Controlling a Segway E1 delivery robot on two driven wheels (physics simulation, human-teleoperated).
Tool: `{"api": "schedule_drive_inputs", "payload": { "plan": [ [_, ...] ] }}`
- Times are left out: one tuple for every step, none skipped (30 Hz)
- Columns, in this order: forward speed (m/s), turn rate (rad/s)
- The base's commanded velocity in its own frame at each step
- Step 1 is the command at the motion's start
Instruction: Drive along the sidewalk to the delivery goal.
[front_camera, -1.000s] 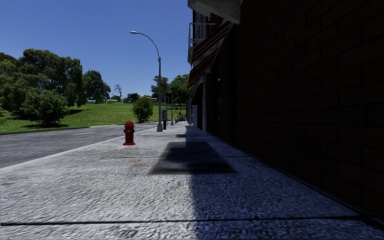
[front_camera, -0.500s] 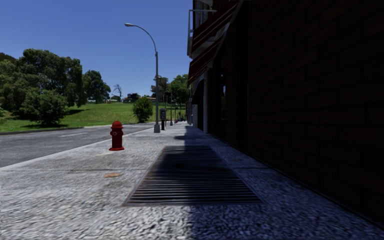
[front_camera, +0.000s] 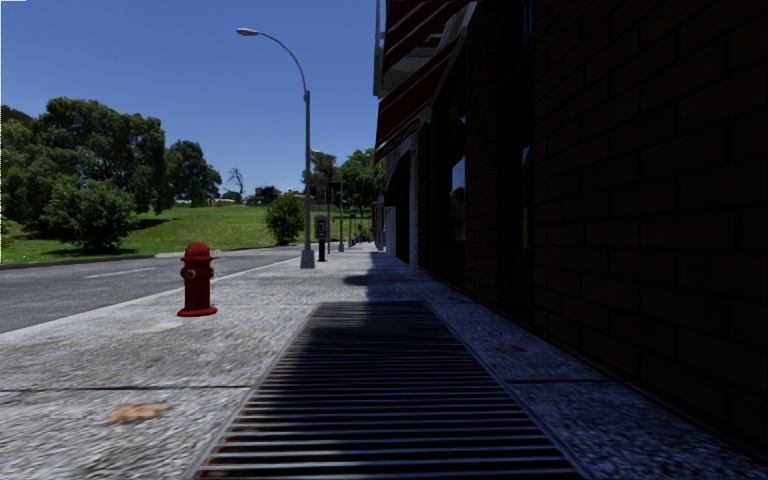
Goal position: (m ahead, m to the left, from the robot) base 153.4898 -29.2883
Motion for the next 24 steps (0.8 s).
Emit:
{"api": "schedule_drive_inputs", "payload": {
  "plan": [
    [2.00,0.15],
    [2.00,0.16],
    [2.00,0.17],
    [2.00,0.18],
    [2.00,0.18],
    [2.00,0.19],
    [2.00,0.19],
    [2.00,0.19],
    [2.00,0.12],
    [2.00,0.12],
    [2.00,0.00],
    [2.00,0.00],
    [2.00,0.00],
    [2.00,0.00],
    [2.00,0.00],
    [2.00,0.00],
    [2.00,0.00],
    [2.00,0.00],
    [2.00,0.00],
    [2.00,0.00],
    [2.00,0.03],
    [2.00,0.13],
    [2.00,0.17],
    [2.00,0.17]
  ]
}}
